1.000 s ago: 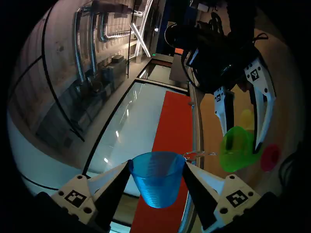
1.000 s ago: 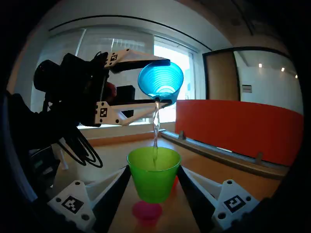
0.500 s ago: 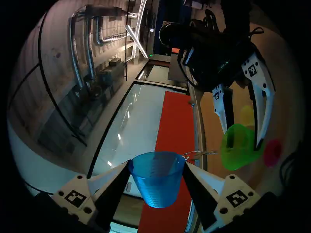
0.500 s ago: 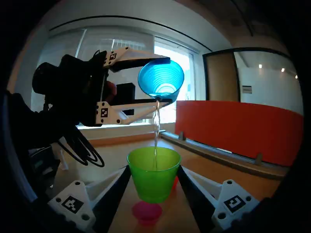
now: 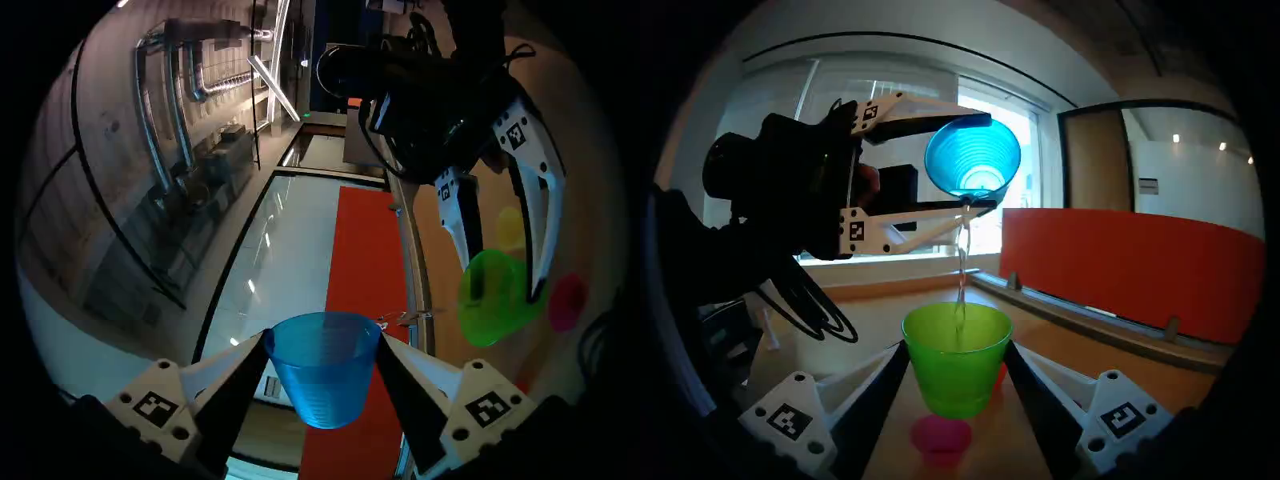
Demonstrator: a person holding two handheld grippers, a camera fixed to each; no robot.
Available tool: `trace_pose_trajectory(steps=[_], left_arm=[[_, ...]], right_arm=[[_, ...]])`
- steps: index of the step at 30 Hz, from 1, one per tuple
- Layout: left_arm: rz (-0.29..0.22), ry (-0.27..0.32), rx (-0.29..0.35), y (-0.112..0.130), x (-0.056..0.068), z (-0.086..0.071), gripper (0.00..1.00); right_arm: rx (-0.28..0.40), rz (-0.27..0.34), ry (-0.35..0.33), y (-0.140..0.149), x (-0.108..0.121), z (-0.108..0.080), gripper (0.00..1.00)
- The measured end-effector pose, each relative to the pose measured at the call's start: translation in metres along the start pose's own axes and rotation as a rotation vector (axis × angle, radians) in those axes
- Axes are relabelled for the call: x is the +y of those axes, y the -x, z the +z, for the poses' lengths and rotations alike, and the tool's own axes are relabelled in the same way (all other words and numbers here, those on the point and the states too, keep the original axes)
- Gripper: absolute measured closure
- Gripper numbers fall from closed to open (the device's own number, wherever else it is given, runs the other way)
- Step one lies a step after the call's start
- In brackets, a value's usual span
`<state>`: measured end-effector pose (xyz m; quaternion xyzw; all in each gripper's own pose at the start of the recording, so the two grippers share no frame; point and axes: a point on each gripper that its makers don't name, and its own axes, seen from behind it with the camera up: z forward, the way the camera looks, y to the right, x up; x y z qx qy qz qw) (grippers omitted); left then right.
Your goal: Pour water
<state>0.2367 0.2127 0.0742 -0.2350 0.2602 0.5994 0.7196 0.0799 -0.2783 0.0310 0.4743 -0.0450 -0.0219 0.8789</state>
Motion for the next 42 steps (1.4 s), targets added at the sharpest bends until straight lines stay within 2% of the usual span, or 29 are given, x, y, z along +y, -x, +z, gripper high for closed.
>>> trace_pose_trajectory(steps=[17,32,42], left_arm=[[0.062,-0.004,0.002,-0.005,-0.003,0.003,0.11],[0.154,-0.001,0.008,-0.013,-0.001,0.005,0.11],[0.19,-0.008,0.01,-0.014,-0.003,0.003,0.11]], right_arm=[[0.009,0.003,0.004,-0.004,0.003,0.001,0.11],[0.011,0.002,0.009,-0.004,0.004,0.001,0.11],[0.008,0.001,0.01,-0.004,0.004,0.002,0.11]])
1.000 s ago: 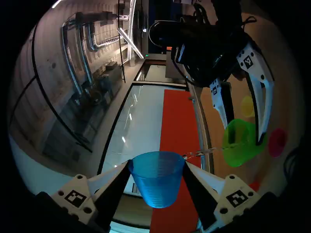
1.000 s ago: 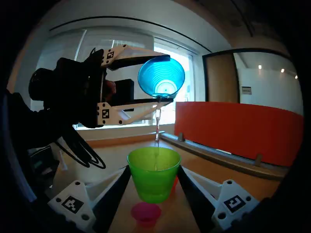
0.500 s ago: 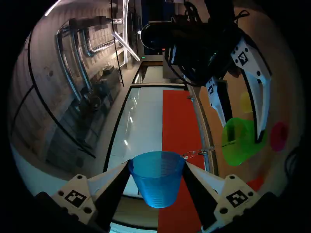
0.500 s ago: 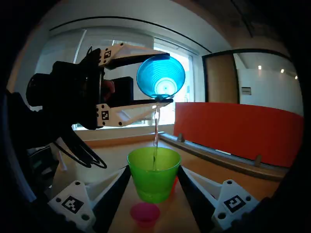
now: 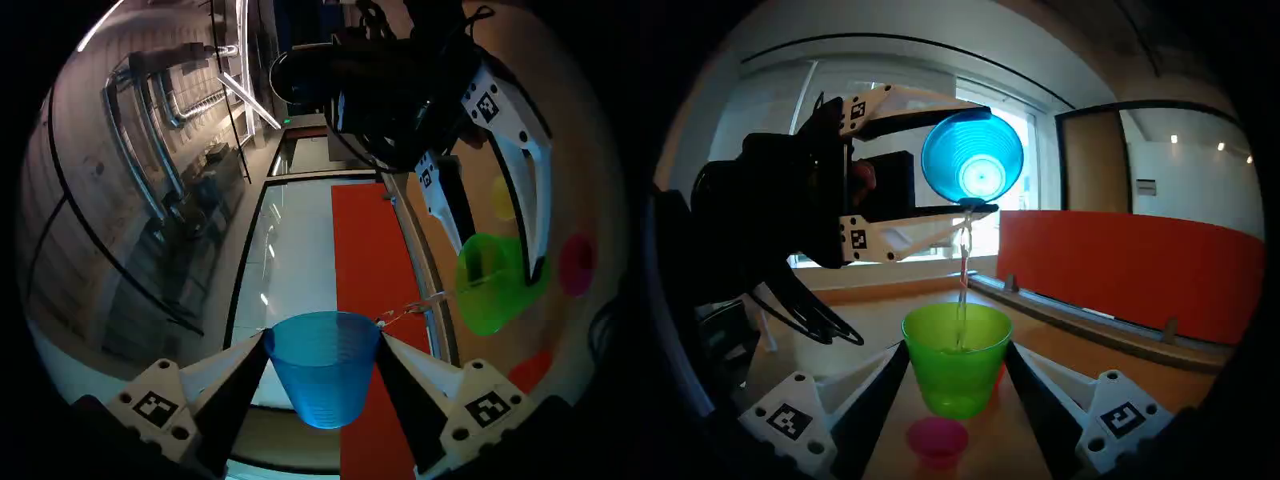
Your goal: Pour water
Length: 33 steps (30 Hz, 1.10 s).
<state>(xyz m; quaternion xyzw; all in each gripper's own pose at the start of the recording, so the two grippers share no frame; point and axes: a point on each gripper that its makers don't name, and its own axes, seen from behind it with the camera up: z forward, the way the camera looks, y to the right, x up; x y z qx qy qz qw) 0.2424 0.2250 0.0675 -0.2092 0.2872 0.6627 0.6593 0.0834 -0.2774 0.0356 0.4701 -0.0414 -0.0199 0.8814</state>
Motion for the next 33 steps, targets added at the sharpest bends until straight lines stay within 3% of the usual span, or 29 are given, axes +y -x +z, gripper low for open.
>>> trace_pose_trajectory(steps=[20,26,33], left_arm=[[0.009,-0.003,-0.006,0.003,0.001,0.002,0.11],[-0.064,-0.01,-0.015,0.01,0.0,0.002,0.11],[-0.243,-0.011,-0.041,0.02,0.007,0.002,0.11]], right_arm=[[-0.002,-0.004,0.0,-0.001,-0.001,0.003,0.11],[-0.001,-0.007,0.004,-0.001,-0.001,0.001,0.11],[0.006,-0.015,0.015,-0.002,0.001,-0.005,0.11]])
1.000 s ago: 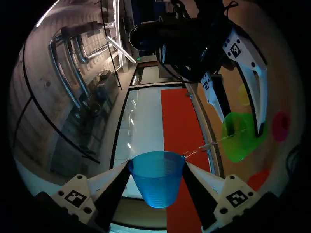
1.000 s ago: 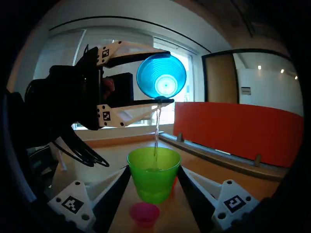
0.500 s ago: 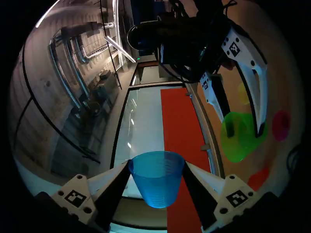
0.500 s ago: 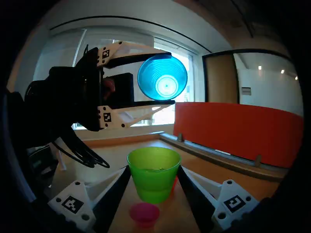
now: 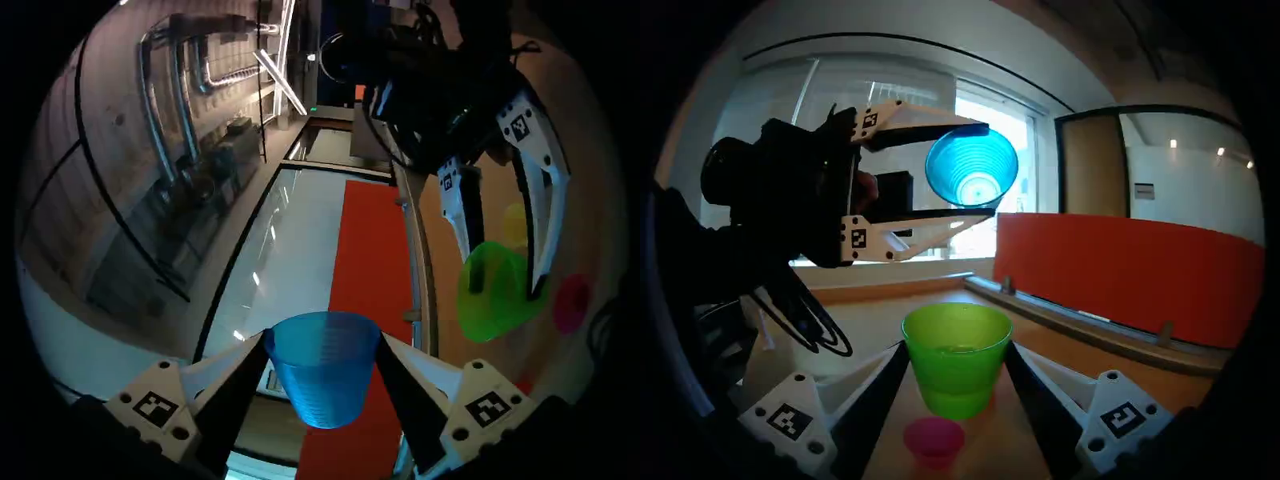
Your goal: Pour water
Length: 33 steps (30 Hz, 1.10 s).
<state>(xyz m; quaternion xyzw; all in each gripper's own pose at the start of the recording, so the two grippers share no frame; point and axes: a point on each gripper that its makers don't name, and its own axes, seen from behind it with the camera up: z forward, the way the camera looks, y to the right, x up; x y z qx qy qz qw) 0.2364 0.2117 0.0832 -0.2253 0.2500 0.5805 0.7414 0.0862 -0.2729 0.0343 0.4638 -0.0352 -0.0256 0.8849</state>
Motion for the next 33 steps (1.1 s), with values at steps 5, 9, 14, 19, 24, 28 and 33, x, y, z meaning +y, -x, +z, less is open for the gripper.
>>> trace_pose_trajectory(steps=[5,9,14,19,24,28,33], left_arm=[[-0.167,0.004,-0.008,0.007,0.004,0.0,0.11],[-0.287,0.004,-0.013,0.014,0.006,-0.002,0.11],[-0.413,0.001,-0.022,0.019,0.008,-0.006,0.11],[-0.54,0.0,-0.02,0.018,0.007,-0.01,0.11],[-0.663,-0.004,-0.014,0.018,0.002,-0.011,0.11],[-0.745,-0.003,-0.013,0.02,-0.002,-0.012,0.11],[-0.82,-0.004,-0.023,0.025,-0.003,-0.014,0.11]], right_arm=[[0.007,0.0,0.002,-0.002,0.0,-0.002,0.11],[0.011,-0.004,0.004,-0.002,0.0,-0.004,0.11],[0.013,-0.007,0.006,-0.003,0.0,-0.004,0.11],[0.016,-0.006,0.006,-0.006,-0.001,-0.003,0.11],[0.018,-0.01,0.007,-0.009,-0.002,-0.003,0.11],[0.019,-0.012,0.011,-0.01,-0.001,-0.004,0.11],[0.023,-0.013,0.015,-0.013,0.001,-0.006,0.11]])
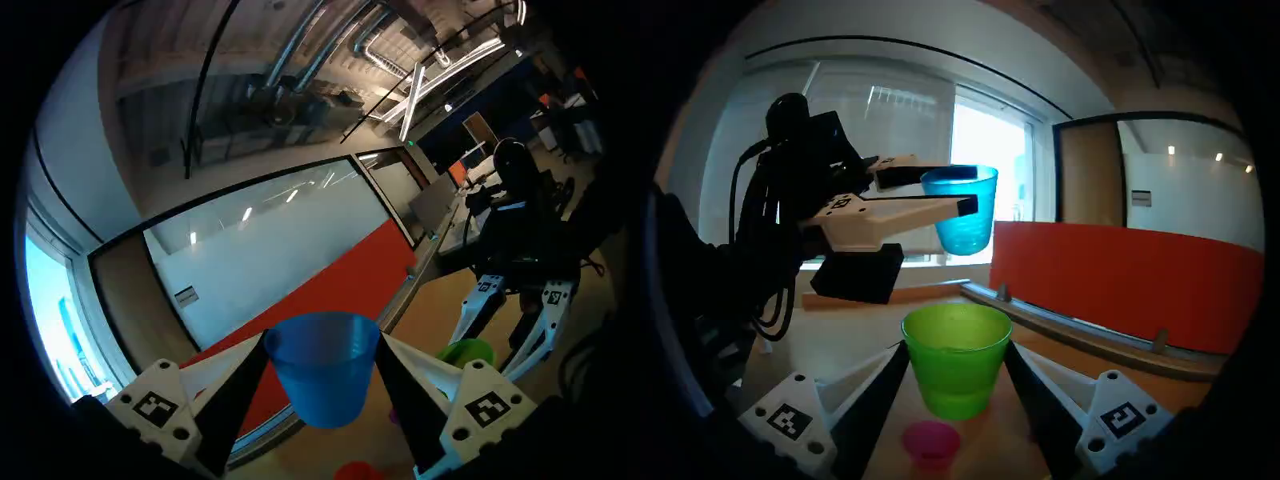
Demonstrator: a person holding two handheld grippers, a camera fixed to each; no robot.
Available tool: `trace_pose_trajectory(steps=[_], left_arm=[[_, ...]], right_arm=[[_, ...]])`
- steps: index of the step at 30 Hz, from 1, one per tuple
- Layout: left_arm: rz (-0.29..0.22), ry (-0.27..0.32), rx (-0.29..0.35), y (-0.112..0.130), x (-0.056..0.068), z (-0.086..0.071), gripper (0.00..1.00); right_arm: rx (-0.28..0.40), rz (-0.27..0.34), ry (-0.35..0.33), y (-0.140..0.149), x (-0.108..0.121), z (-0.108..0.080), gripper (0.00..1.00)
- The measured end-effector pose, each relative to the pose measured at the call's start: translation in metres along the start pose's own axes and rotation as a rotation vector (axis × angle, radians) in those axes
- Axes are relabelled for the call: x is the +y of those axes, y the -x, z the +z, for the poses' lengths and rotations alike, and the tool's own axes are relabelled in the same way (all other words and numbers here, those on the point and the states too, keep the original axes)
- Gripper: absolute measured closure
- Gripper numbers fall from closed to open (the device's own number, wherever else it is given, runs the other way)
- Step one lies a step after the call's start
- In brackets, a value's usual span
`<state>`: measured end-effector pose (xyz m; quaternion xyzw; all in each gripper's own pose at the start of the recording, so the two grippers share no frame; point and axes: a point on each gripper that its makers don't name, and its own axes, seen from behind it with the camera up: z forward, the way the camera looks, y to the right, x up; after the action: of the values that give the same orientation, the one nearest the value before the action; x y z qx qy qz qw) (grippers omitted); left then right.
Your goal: Pour water
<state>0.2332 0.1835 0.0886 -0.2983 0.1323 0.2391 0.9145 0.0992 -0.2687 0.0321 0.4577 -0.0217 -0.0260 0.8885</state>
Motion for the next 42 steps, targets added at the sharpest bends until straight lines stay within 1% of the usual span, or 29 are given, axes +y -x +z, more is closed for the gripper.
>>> trace_pose_trajectory(steps=[5,11,14,20,23,26,32,35,38,42], left_arm=[[-0.055,-0.008,-0.011,0.002,-0.004,-0.001,0.11],[-0.145,-0.018,-0.015,0.003,-0.011,-0.003,0.11],[-0.205,-0.021,-0.023,0.006,-0.015,-0.002,0.11],[-0.35,-0.02,-0.029,0.012,-0.02,0.002,0.11],[-0.393,-0.019,-0.031,0.013,-0.023,0.003,0.11],[-0.413,-0.022,-0.037,0.015,-0.025,0.003,0.11],[-0.444,-0.013,-0.053,0.021,-0.024,0.002,0.11],[-0.447,-0.016,-0.06,0.023,-0.026,0.002,0.11],[-0.436,-0.02,-0.066,0.025,-0.029,0.001,0.11],[-0.432,-0.021,-0.074,0.027,-0.029,-0.001,0.11]], right_arm=[[0.003,-0.004,0.002,-0.002,0.0,-0.001,0.11],[0.009,-0.008,0.004,-0.005,0.001,-0.004,0.11],[0.011,-0.009,0.008,-0.006,0.002,-0.005,0.11],[0.022,-0.002,0.016,-0.01,0.004,-0.005,0.11],[0.026,0.002,0.019,-0.012,0.005,-0.006,0.11],[0.029,-0.002,0.02,-0.012,0.006,-0.006,0.11],[0.034,-0.012,0.02,-0.013,0.005,-0.006,0.11],[0.033,-0.012,0.018,-0.015,0.005,-0.006,0.11],[0.031,-0.018,0.021,-0.016,0.005,-0.006,0.11],[0.03,-0.017,0.025,-0.016,0.005,-0.006,0.11]])
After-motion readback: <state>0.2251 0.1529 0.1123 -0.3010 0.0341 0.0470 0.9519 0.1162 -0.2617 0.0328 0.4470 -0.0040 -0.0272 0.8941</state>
